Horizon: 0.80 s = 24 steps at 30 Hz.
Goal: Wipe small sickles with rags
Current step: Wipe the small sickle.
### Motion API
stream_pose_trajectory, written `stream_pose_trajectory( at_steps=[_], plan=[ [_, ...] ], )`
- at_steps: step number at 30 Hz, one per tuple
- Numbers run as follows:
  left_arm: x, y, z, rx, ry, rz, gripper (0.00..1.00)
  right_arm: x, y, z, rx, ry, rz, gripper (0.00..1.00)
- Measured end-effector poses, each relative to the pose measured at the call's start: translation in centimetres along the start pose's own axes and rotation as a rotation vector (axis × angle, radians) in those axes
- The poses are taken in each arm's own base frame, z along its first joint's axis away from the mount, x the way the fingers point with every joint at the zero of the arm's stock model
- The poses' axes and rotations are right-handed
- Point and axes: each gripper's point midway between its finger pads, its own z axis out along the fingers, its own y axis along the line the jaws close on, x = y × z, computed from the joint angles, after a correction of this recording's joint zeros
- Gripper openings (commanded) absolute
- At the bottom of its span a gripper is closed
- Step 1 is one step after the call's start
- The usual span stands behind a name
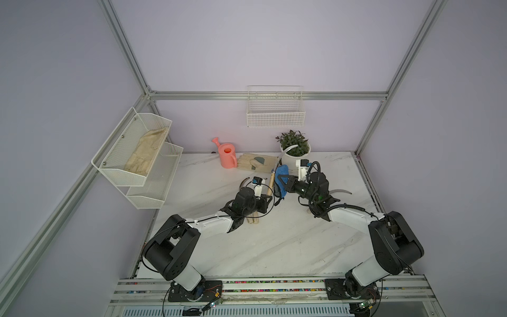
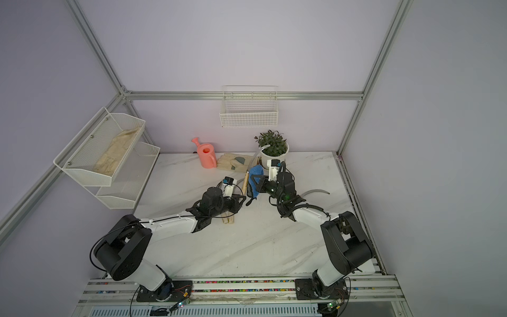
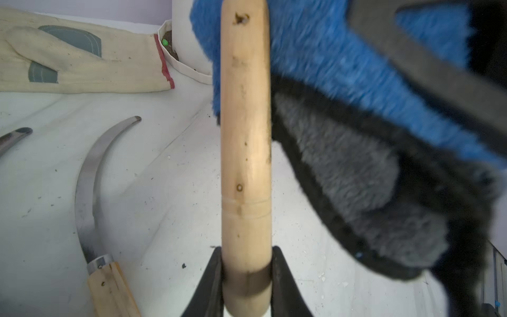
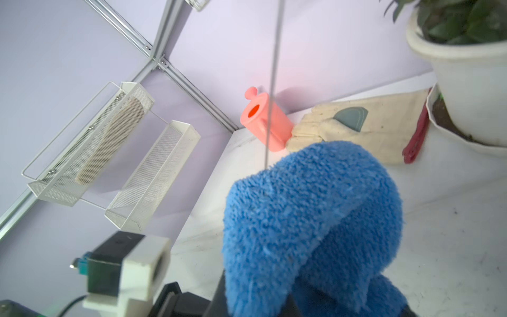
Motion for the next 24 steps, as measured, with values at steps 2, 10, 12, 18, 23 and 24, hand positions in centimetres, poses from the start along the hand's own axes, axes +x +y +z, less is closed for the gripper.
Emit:
stream_pose_trajectory(
  at_steps=[2, 10, 12, 18, 23, 24],
  plan=[
    [0.5, 0.0, 0.1, -0.004, 0.018, 0.003, 0.0, -0.2, 0.5, 0.0, -0.012, -0.005, -0.009, 0.0],
    [1.1, 0.1, 0.0, -0.007, 0.041, -0.003, 0.0, 5.0, -2.2, -0.4, -0.013, 0.084, 0.049, 0.0],
    [1.0, 0.0, 0.0, -0.002, 0.038, -0.007, 0.0, 7.2, -3.0, -0.8, -0.004, 0.127, 0.075, 0.0],
    [0.6, 0.3, -0.1, 0.035, 0.039, -0.068, 0.0, 11.3, -2.3, -1.3, -0.024, 0.201, 0.093, 0.0],
    [0.2, 0.4, 0.0, 0.08, 0.036, -0.098, 0.0, 11.1, -1.7, -1.2, -0.044, 0.188, 0.086, 0.0],
    [0.3, 0.3, 0.0, 0.088, 0.038, -0.098, 0.0, 10.8, -2.0, -1.2, -0.04, 0.183, 0.087, 0.0]
  ],
)
